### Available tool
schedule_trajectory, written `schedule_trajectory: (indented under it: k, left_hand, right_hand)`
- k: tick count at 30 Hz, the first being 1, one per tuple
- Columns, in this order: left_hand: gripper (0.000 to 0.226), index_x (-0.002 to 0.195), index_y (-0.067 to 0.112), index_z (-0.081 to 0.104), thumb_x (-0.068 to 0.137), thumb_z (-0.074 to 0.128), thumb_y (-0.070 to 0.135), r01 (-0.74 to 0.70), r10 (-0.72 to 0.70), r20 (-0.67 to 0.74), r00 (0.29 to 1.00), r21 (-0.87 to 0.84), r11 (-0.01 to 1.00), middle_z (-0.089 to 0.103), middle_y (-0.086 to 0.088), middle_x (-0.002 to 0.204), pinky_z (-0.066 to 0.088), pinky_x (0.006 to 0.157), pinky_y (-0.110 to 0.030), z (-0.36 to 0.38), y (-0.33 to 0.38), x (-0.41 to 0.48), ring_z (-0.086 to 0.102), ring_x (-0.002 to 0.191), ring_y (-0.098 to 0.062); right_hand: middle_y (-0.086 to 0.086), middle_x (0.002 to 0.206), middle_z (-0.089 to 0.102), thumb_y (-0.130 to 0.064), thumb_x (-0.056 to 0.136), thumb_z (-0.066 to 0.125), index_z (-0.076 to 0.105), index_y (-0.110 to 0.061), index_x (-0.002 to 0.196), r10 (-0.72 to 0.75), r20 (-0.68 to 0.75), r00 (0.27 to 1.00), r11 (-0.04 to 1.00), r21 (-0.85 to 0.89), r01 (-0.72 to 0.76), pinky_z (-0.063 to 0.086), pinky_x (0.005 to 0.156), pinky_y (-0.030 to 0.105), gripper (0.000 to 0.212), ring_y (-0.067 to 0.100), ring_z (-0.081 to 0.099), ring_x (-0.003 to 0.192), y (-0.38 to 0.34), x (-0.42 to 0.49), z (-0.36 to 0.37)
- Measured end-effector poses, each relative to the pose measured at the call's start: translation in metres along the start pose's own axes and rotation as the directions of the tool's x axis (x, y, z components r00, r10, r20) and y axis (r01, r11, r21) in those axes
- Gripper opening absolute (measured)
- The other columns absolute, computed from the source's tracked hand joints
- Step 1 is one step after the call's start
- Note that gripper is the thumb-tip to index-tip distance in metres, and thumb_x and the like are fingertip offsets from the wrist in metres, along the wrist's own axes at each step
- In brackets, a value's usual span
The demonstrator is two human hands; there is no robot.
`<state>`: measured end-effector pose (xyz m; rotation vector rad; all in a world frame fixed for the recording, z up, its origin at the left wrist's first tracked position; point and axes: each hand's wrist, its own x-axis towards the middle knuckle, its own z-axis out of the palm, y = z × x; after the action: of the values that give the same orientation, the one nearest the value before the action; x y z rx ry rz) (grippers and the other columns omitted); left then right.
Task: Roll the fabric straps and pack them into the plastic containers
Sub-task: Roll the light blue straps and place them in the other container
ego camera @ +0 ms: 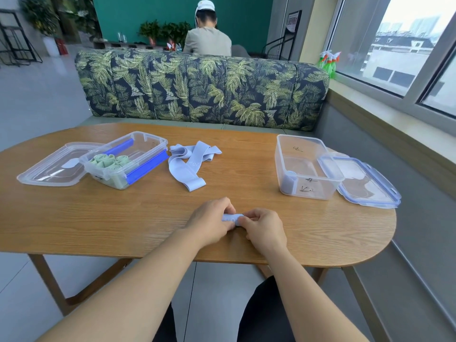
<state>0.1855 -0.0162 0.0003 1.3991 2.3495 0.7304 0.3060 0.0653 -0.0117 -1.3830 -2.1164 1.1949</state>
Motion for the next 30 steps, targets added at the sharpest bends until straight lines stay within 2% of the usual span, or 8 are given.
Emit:
schedule_trajectory:
  k: [3,6,8,11,15,20,23,30]
  left_hand:
    - [0.014,0.093,0.026,0.06,0.084,0.07,0.031,-0.014,0.01,-0.033,0.999,-0.114,0.993,0.06,0.013,0.089,0.048,0.073,-0.03,0.001,-0.001,-0.002,0.056,0.083,-0.01]
    - [0.016,0.088,0.025,0.062,0.083,0.073,0.036,-0.039,0.024,-0.066,0.998,-0.237,0.971,0.06,0.013,0.077,0.038,0.059,-0.022,-0.001,0.002,-0.005,0.052,0.068,-0.006]
    - [0.014,0.087,0.027,0.062,0.083,0.074,0.034,-0.057,0.038,-0.073,0.997,-0.284,0.957,0.064,0.011,0.081,0.043,0.061,-0.024,-0.005,0.006,-0.006,0.055,0.071,-0.01]
    - [0.015,0.087,0.028,0.061,0.083,0.073,0.035,-0.09,0.065,-0.088,0.994,-0.311,0.946,0.066,0.011,0.085,0.046,0.065,-0.025,-0.011,0.014,-0.009,0.057,0.073,-0.01]
    - [0.02,0.087,0.029,0.06,0.081,0.073,0.043,-0.116,0.086,-0.105,0.991,-0.32,0.94,0.067,0.007,0.085,0.049,0.068,-0.035,-0.019,0.023,-0.009,0.054,0.068,-0.009]
    - [0.029,0.098,0.039,0.054,0.076,0.07,0.048,-0.161,0.151,-0.057,0.987,-0.322,0.933,0.064,0.02,0.099,0.044,0.096,-0.04,-0.03,0.031,-0.007,0.058,0.1,-0.001]
    - [0.028,0.094,0.04,0.058,0.071,0.072,0.047,-0.125,0.131,-0.011,0.991,-0.397,0.909,0.069,0.017,0.096,0.049,0.094,-0.042,-0.039,0.04,-0.005,0.062,0.1,-0.007]
    - [0.017,0.095,0.022,0.069,0.08,0.077,0.021,-0.12,0.114,-0.044,0.992,-0.534,0.837,0.072,0.007,0.091,0.048,0.074,-0.013,-0.048,0.062,0.003,0.064,0.081,0.005]
  right_hand:
    - [-0.014,0.08,0.063,-0.034,0.082,0.066,0.067,-0.029,0.092,-0.042,0.003,0.999,0.999,-0.016,0.042,0.049,0.073,0.031,0.01,0.012,0.061,0.085,-0.003,-0.001,-0.005]
    - [-0.007,0.098,0.068,-0.024,0.084,0.066,0.063,-0.02,0.112,-0.074,0.046,0.996,0.992,0.104,0.069,0.052,0.083,0.034,0.029,0.014,0.064,0.093,-0.007,0.001,-0.012]
    - [0.002,0.103,0.07,-0.014,0.085,0.066,0.06,-0.012,0.12,-0.059,0.133,0.989,0.96,0.279,0.02,0.055,0.087,0.037,0.036,0.018,0.067,0.094,-0.012,0.003,-0.019]
    - [0.009,0.101,0.07,-0.004,0.085,0.065,0.061,-0.01,0.114,-0.083,0.209,0.974,0.911,0.412,-0.011,0.056,0.074,0.027,0.03,0.016,0.067,0.085,-0.023,0.002,-0.034]
    - [0.012,0.1,0.069,-0.002,0.085,0.064,0.065,-0.01,0.107,-0.155,0.181,0.971,0.922,0.38,0.076,0.052,0.062,0.018,0.023,0.012,0.064,0.078,-0.034,-0.002,-0.048]
    - [0.013,0.091,0.07,-0.005,0.087,0.063,0.068,-0.006,0.101,-0.225,0.181,0.958,0.923,0.354,0.15,0.051,0.062,0.018,0.015,0.011,0.062,0.074,-0.041,-0.005,-0.063]
    - [0.014,0.093,0.07,-0.006,0.087,0.064,0.067,-0.007,0.102,-0.242,0.164,0.956,0.917,0.362,0.17,0.051,0.062,0.018,0.015,0.012,0.062,0.074,-0.046,-0.005,-0.073]
    - [0.005,0.084,0.066,-0.011,0.088,0.066,0.067,-0.009,0.098,-0.263,0.128,0.956,0.933,0.286,0.218,0.049,0.061,0.02,0.009,0.012,0.058,0.073,-0.057,-0.003,-0.095]
